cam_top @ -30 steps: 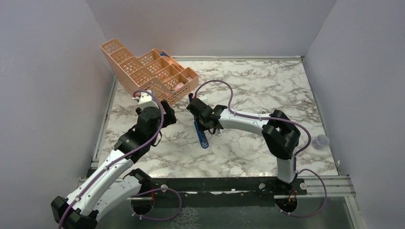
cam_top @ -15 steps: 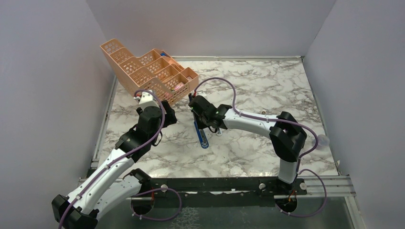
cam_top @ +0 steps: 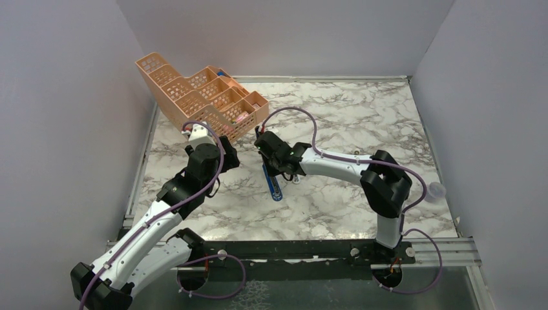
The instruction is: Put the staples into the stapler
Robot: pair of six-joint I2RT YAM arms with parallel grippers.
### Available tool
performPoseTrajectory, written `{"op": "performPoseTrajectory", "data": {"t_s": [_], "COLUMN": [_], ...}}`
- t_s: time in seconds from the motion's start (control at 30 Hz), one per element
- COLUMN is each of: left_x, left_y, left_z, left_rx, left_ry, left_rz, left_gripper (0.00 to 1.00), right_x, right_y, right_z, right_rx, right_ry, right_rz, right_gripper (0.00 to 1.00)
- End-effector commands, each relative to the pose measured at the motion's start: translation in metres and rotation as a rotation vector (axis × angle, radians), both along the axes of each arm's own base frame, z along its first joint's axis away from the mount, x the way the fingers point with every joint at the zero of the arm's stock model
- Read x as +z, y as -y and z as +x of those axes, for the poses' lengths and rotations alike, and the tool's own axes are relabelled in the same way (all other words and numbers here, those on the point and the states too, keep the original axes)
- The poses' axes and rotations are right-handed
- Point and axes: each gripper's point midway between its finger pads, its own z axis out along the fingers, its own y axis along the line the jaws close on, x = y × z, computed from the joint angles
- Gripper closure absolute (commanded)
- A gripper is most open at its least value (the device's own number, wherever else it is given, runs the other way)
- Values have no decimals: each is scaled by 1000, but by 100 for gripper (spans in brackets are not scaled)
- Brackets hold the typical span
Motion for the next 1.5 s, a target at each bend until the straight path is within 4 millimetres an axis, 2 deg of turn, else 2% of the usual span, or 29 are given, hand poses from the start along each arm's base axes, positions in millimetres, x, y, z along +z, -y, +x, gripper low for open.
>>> {"op": "performPoseTrajectory", "data": {"t_s": [0.0,0.53,1.0,1.47], "left_x": [-7,-5,-5,-6], "left_y": [-7,-9,-9,-8], "left_z": [0,-1,-2,-2], "left_rx": [30,40,40,37], "left_ry": [-12,-1,-1,-4], "left_rz": [13,6,6,4], "left_gripper": [23,23,23,23], "right_x": [-12,-18,-20,-23], "right_y": [2,0,7,15], "right_z": [-2,-6,-6,-15], "right_rx": [6,9,-1,-7], "right_ry": [-12,-45,-41,-70], "right_rz": [-17,-15,-44,-47], "right_gripper": [82,82,82,82]}}
